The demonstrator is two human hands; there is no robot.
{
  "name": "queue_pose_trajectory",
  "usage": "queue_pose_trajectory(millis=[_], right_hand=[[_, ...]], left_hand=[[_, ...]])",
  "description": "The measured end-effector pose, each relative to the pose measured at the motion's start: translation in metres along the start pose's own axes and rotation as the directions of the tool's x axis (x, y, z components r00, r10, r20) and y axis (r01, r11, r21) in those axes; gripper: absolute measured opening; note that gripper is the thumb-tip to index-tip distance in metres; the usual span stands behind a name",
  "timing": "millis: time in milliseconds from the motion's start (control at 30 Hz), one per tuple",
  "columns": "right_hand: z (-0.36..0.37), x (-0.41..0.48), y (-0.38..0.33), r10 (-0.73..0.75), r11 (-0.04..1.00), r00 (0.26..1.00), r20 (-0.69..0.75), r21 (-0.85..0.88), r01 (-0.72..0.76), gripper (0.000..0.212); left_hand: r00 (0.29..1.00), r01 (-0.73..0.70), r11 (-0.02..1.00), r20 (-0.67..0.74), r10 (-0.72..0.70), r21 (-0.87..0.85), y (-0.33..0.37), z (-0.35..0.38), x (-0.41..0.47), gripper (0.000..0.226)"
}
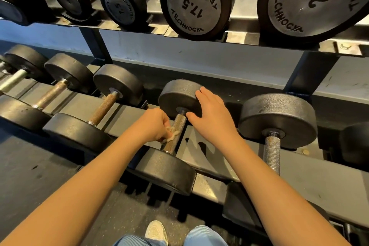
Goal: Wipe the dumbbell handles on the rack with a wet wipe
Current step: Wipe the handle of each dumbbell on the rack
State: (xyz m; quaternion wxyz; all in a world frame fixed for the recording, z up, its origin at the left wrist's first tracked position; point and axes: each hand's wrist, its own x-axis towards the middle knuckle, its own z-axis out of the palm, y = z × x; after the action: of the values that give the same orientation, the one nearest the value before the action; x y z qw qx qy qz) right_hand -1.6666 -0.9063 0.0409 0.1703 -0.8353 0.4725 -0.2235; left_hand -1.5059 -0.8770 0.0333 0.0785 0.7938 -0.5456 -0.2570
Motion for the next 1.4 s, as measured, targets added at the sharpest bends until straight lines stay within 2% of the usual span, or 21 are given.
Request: queue_pose_trajectory(millis=[100,200,267,367,533,600,667,767,867,933,1000,1067,1133,1167,1200,1300,1400], right_hand=[[-0.001,0.000,0.000,0.003,1.000,1.000,0.009,0.002,-0.003,0.060],[-0.001,0.000,-0.001,0.009,1.000,1.000,0.013,0.008,-0.009,0.062],[-0.001,0.000,0.000,0.011,1.000,1.000,0.009,0.017,-0.011,0.061],[0.000,0.000,0.001,0.000,1.000,1.000,-0.006,0.028,0.000,0.058],[0.000,-0.002,-0.002,0.023,1.000,1.000,-0.002,0.017,-0.023,0.056],[0.002,-0.004,-0.003,0.029,0.999,0.998,-0.054,0.038,-0.027,0.043],[0.003,-0.007,-0.005,0.013,0.998,0.996,-0.090,0.061,-0.008,0.022],[0.009,-0.011,-0.007,0.019,0.986,0.998,0.068,0.167,-0.030,0.017],[0.019,-0.010,-0.009,0.056,0.908,0.967,0.248,0.391,-0.153,0.029],[0.022,-0.007,-0.009,0.103,0.825,0.954,0.282,0.512,-0.240,0.021],[0.021,-0.005,-0.007,0.150,0.788,0.955,0.257,0.552,-0.272,0.011],[0.021,-0.003,-0.002,0.202,0.811,0.968,0.147,0.529,-0.250,0.008],[0.026,-0.001,-0.003,0.207,0.892,0.978,-0.021,0.413,-0.181,0.007],[0.030,0.002,-0.005,0.173,0.929,0.982,-0.075,0.343,-0.138,0.007],[0.035,0.005,-0.006,0.122,0.960,0.988,-0.097,0.264,-0.093,0.009],[0.049,0.014,-0.008,-0.019,1.000,0.999,-0.029,0.021,0.019,0.021],[0.048,0.017,-0.006,-0.045,0.999,0.999,-0.002,0.000,0.045,0.024]], left_hand=[[0.993,0.000,0.998,-0.117,-0.008,-0.065,0.006,0.003,0.007,0.006],[0.964,-0.070,0.980,-0.266,0.018,-0.186,0.013,0.006,0.013,0.011],[0.956,-0.108,0.971,-0.291,0.042,-0.215,0.012,0.007,0.014,0.013],[0.976,-0.088,0.983,-0.210,0.053,-0.164,0.008,0.006,0.012,0.010],[1.000,-0.013,1.000,0.016,0.014,-0.010,-0.006,0.000,-0.005,0.008],[0.997,-0.012,0.999,0.083,0.009,0.038,-0.011,-0.003,-0.014,0.009],[0.996,-0.026,0.999,0.092,0.022,0.048,-0.015,-0.005,-0.018,0.010],[0.994,-0.101,0.988,-0.046,0.096,-0.119,-0.019,-0.005,-0.023,0.009],[0.961,-0.261,0.892,-0.190,0.202,-0.369,-0.019,0.001,-0.027,0.008],[0.949,-0.296,0.859,-0.230,0.215,-0.419,-0.018,0.007,-0.026,0.006],[0.944,-0.305,0.833,-0.261,0.201,-0.462,-0.018,0.009,-0.024,0.012],[0.923,-0.330,0.801,-0.350,0.162,-0.499,-0.019,0.007,-0.021,0.023],[0.836,-0.410,0.819,-0.523,0.162,-0.401,-0.018,0.000,-0.019,0.030],[0.800,-0.450,0.820,-0.567,0.196,-0.353,-0.017,-0.002,-0.016,0.034],[0.795,-0.470,0.821,-0.559,0.236,-0.323,-0.017,-0.002,-0.013,0.038],[0.871,-0.429,0.835,-0.404,0.281,-0.345,-0.018,0.007,-0.003,0.045],[0.864,-0.434,0.836,-0.417,0.280,-0.336,-0.020,0.011,0.001,0.046]])
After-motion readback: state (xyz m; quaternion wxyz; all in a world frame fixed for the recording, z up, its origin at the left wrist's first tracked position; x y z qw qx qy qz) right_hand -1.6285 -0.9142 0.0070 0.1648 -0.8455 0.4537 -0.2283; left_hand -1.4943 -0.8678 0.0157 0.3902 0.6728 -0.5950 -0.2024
